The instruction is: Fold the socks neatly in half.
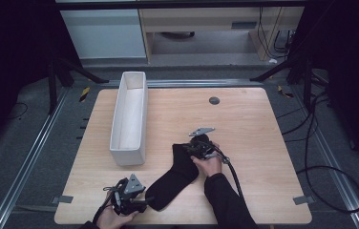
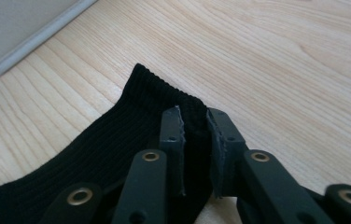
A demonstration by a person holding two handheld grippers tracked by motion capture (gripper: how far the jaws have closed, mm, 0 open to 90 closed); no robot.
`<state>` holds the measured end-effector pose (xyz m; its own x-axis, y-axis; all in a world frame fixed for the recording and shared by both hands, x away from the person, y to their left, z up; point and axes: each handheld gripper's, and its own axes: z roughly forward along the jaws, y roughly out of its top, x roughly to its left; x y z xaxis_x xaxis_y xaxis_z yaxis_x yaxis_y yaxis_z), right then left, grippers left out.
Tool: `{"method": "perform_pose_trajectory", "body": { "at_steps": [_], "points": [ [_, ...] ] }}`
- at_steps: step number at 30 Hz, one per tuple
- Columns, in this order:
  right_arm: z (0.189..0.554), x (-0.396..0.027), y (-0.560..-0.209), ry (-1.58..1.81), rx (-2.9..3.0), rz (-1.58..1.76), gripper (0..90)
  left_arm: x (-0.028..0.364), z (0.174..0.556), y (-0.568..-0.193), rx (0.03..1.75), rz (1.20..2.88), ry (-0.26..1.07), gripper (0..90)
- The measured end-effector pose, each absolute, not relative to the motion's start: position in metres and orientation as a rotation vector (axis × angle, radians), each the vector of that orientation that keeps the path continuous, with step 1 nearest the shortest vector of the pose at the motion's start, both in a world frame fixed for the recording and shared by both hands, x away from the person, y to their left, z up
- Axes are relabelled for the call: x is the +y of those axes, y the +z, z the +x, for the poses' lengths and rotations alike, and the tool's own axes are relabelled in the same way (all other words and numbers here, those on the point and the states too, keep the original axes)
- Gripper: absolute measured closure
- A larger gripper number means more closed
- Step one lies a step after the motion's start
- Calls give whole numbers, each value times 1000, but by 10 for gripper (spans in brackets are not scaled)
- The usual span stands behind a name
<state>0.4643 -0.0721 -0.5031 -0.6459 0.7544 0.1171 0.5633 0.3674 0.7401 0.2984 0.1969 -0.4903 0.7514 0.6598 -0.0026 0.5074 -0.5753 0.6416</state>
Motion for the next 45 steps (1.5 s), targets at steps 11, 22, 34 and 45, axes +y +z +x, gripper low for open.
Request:
{"method": "perform_pose_trajectory", "body": {
  "at_steps": [11,22,34,45],
  "points": [
    [461,-91,-467,1266,2227,1135,795,191,300,-489,848,2291,322,472],
    [435,-79,-444,1319,2280,984,792,182,309,-493,857,2300,333,478],
    [374,-62,-436,1412,2377,797,793,180,310,-494,865,2289,335,480],
    [349,-44,-463,1408,2450,747,792,182,311,-494,863,2291,320,487]
  ]
}}
